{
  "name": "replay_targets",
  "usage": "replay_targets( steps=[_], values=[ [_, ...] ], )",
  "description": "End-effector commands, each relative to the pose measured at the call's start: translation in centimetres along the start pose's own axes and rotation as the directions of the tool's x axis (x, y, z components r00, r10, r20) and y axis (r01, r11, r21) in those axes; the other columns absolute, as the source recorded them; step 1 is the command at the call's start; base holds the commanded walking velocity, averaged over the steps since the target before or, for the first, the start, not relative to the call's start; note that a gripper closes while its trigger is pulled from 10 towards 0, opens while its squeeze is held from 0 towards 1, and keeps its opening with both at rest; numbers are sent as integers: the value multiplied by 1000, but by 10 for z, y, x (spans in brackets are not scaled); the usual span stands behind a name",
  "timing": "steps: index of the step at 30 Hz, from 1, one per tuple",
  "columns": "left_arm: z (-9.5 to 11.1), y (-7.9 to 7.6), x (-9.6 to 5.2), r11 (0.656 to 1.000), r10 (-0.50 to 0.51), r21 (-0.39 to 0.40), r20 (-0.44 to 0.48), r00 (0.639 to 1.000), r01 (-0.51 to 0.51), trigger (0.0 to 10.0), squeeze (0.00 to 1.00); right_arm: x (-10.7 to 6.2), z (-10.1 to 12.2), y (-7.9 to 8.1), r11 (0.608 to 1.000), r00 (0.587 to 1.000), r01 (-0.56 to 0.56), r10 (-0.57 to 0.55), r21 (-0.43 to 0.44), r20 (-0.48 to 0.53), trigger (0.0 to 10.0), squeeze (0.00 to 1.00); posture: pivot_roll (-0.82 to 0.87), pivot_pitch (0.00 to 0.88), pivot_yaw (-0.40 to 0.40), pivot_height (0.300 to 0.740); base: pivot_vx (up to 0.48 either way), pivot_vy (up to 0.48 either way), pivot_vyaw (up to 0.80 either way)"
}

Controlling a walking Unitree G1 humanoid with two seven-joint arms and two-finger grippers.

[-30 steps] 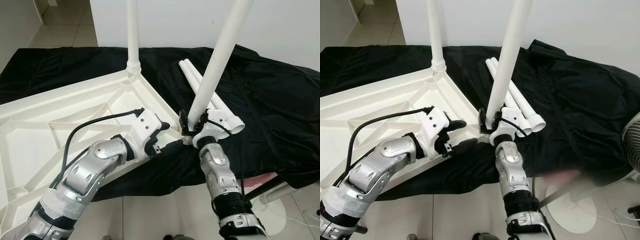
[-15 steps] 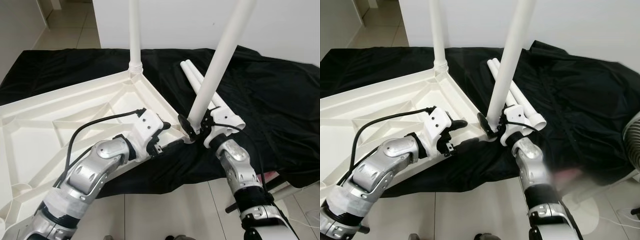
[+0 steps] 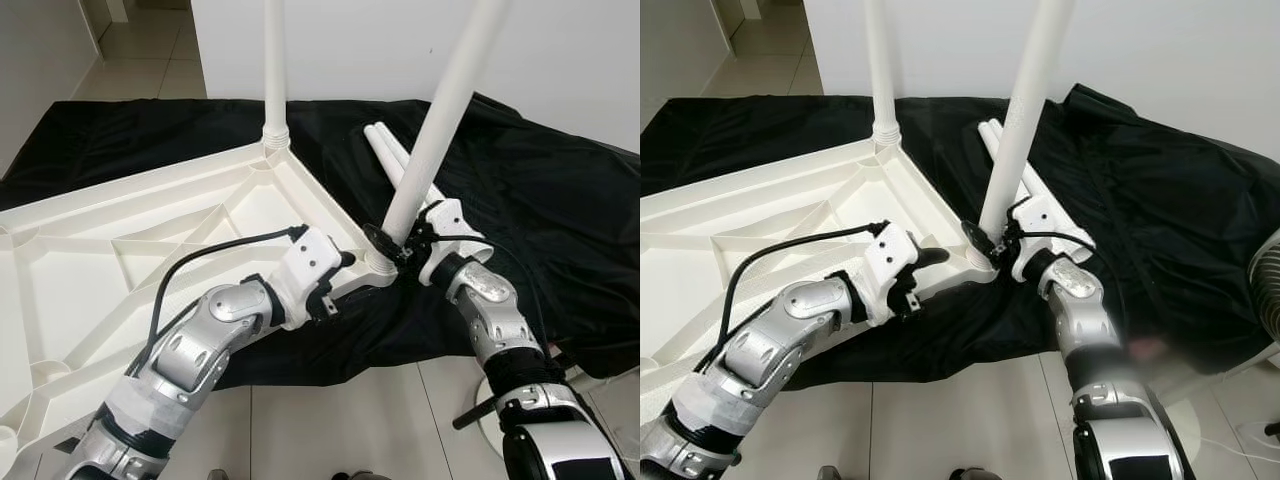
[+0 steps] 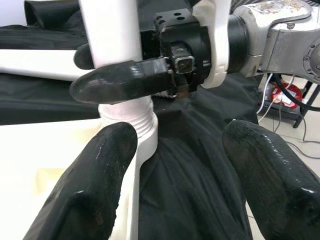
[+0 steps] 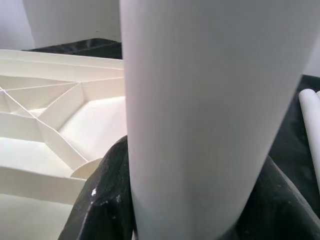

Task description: Building children table

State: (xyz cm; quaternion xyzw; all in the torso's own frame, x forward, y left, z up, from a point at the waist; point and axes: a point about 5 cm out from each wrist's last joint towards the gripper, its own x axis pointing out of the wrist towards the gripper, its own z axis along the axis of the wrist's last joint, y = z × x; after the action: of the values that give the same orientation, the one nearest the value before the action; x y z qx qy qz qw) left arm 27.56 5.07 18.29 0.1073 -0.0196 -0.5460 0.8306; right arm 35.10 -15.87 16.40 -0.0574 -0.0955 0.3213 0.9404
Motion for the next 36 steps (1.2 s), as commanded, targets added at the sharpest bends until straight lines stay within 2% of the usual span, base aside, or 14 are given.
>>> replay_targets(
  steps=[1, 5, 6, 7, 14, 17, 19, 20, 23, 25, 30, 32, 35, 36],
  values=[
    [1, 3, 0, 1000, 24, 19, 0, 1000, -24, 10000, 0, -4, -2, -3, 1000, 1000, -1, 1, 2, -6, 0, 0, -53, 65, -29, 740, 0, 0, 0],
    [2, 5, -1, 999, 33, 20, 2, 999, -33, 10000, 0, -9, -8, -3, 999, 1000, 13, -13, 37, -17, 0, 0, -57, 61, -27, 740, 0, 0, 0],
    [2, 6, -1, 999, 35, 22, 2, 999, -35, 10000, 0, -10, -10, -3, 999, 1000, 22, -21, 50, -23, 9098, 0, -57, 61, -27, 740, 0, 0, 0],
    [2, 7, -1, 999, 37, 23, 1, 999, -37, 10000, 0, -11, -11, -3, 997, 999, 31, -29, 65, -23, 10000, 0, -57, 61, -27, 740, 0, 0, 0],
    [0, 7, -3, 999, 34, 22, -5, 999, -34, 10000, 0, -8, -9, 4, 982, 996, 81, -84, 170, 14, 10000, 0, -68, 74, -26, 740, 0, 0, 0],
    [-1, 8, -3, 999, 42, 17, -3, 999, -41, 10000, 0, -3, -9, 9, 971, 986, 164, -166, 176, -1, 10000, 0, -69, 74, -32, 740, 0, 0, 0],
    [-1, 8, -3, 999, 42, 17, -3, 999, -41, 10000, 0, -3, -9, 9, 971, 986, 164, -166, 176, -1, 10000, 0, -69, 74, -32, 740, 0, 0, 0],
    [-1, 11, -4, 998, 63, 12, -1, 998, -63, 10000, 0, 0, -8, 13, 949, 962, 269, -272, 165, -5, 10000, 0, -71, 76, -38, 740, 0, 0, 0],
    [-2, 12, -5, 998, 69, 8, -3, 998, -69, 10000, 0, 1, -6, 15, 934, 947, 315, -320, 171, 3, 10000, 0, -71, 76, -38, 740, 0, 0, 0],
    [-3, 15, -7, 997, 75, 7, -9, 997, -75, 10000, 0, 0, -3, 17, 883, 907, 409, -422, 228, 8, 10000, 0, -76, 78, -40, 740, 0, 0, 0],
    [-5, 19, -10, 996, 85, 9, -19, 996, -85, 10000, 0, 0, 0, 23, 840, 866, 485, -501, 243, 2, 10000, 0, -78, 77, -36, 740, 0, 0, 0],
    [-5, 23, -13, 996, 87, 21, -29, 996, -86, 10000, 0, -2, 2, 37, 765, 792, 599, -610, 237, -36, 10000, 0, -78, 73, -34, 740, 0, 0, 0],
    [-5, 24, -13, 996, 87, 25, -31, 996, -86, 10000, 0, -2, 2, 40, 739, 767, 632, -639, 235, -52, 10000, 0, -78, 73, -34, 740, 0, 0, 0],
    [-5, 26, -14, 995, 91, 32, -37, 995, -90, 10000, 0, -2, 2, 52, 685, 727, 673, -682, 279, -79, 10000, 0, -78, 67, -29, 740, 0, 0, 0]
  ],
)
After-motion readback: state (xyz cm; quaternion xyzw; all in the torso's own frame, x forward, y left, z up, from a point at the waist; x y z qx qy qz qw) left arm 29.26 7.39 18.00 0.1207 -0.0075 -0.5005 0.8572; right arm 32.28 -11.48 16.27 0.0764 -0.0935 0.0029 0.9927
